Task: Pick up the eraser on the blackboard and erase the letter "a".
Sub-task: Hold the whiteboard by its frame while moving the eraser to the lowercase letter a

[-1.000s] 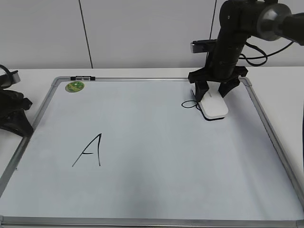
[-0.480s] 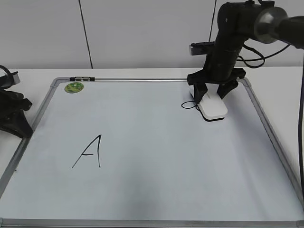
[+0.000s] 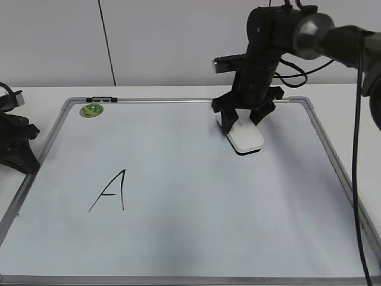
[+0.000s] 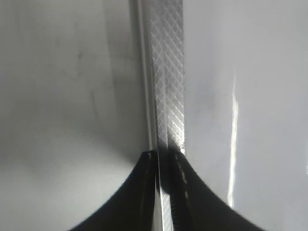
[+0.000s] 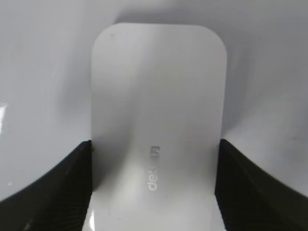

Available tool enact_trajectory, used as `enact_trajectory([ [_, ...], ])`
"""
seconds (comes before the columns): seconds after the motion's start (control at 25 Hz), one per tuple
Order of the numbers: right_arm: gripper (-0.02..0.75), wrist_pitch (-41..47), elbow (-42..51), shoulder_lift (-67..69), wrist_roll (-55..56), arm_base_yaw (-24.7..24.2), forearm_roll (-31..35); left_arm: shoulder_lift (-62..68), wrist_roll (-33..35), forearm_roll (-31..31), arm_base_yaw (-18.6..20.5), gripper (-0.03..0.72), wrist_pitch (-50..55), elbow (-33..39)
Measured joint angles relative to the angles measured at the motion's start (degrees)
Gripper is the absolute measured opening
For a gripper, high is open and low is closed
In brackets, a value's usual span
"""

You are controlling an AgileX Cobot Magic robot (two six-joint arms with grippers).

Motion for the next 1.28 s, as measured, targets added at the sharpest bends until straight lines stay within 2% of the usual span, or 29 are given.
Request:
enact_trajectory([
  [0.2, 0.522, -0.72, -0.09, 0.14, -0.62, 3.91, 0.40, 0.00, 0.00, 0.08, 0.00, 0.050, 0.00, 0.00],
  [0.44, 0.522, -0.81, -0.22, 0.20, -0.62, 4.14, -0.18, 0.00, 0.00, 0.12, 0.00, 0.051, -0.08, 0.00],
  [0.84, 0.522, -0.81, -0.49, 0.20, -0.52, 0.21, 3.25, 0.00, 0.00, 0.12, 0.00, 0.052, -0.22, 0.00],
  [1.12, 0.522, -0.81, -0.38, -0.38, -0.29, -5.30, 2.14, 0.00, 0.00, 0.12, 0.00, 0.053, -0.22, 0.00],
  [1.28, 0.522, -0.69, 0.19, -1.24, -0.26, -6.58, 0.96, 0.00, 0.00, 0.12, 0.00, 0.053, -0.22, 0.00],
])
